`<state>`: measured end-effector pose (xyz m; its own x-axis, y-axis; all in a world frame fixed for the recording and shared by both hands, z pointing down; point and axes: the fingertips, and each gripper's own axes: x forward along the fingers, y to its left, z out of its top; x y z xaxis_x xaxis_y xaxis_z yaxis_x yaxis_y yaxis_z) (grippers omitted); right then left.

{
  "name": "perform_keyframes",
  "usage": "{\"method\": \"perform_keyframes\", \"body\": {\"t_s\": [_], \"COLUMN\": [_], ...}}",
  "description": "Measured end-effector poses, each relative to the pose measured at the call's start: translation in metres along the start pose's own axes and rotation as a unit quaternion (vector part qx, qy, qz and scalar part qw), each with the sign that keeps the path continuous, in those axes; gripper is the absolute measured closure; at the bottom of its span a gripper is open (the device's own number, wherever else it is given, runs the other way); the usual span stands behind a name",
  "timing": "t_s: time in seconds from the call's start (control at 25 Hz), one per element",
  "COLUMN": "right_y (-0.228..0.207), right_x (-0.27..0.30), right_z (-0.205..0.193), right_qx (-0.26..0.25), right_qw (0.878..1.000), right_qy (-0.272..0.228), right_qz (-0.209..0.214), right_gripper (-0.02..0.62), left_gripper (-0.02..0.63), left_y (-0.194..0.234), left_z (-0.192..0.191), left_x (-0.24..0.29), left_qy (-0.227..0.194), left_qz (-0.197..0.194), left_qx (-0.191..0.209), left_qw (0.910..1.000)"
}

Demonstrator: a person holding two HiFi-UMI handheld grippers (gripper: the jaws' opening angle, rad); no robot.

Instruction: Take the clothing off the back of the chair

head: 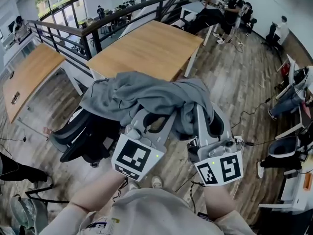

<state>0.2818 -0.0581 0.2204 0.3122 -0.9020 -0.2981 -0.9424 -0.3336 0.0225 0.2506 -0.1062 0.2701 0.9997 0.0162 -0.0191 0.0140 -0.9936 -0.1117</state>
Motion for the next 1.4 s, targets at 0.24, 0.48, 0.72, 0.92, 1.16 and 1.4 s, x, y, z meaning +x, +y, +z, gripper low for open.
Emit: {"method": "perform_keyframes", "body": {"t_s": [0.24,0.48,0.72,0.92,1.16,1.4], "right_y": [-0.029,-0.051,-0.06,-0.07,-0.078,-0.076], "right_x": [-0.035,-0.063,-0.077,-0.096,-0.111,-0.12], "right_z": [0.004,-0.002,-0.022,-0.053,-0.078,-0.112], "right_qx": [-0.033,-0.043,-0.042,-0.02,0.008,0.026], "right_qw": [0.998,0.995,0.994,0.992,0.989,0.985], "right_qy": [0.01,0.025,0.052,0.082,0.103,0.138], "right_qz": [-0.049,-0.081,-0.089,-0.096,-0.104,-0.1], "right_gripper": [0.555,0.555,0.555,0.555,0.555,0.555], "left_gripper": [0.583,0.583,0.583,0.583,0.583,0.583], "left_y": [-0.042,-0.075,-0.095,-0.114,-0.128,-0.131], "left_z": [-0.003,-0.013,-0.035,-0.069,-0.094,-0.127], "left_x": [0.023,0.04,0.052,0.058,0.06,0.052], "left_qy": [0.001,0.003,0.024,0.059,0.085,0.116], "left_qz": [-0.052,-0.084,-0.103,-0.117,-0.126,-0.127], "left_qx": [-0.009,-0.011,-0.019,-0.032,-0.038,-0.048], "left_qw": [0.9986,0.9964,0.9942,0.9909,0.9876,0.984]}}
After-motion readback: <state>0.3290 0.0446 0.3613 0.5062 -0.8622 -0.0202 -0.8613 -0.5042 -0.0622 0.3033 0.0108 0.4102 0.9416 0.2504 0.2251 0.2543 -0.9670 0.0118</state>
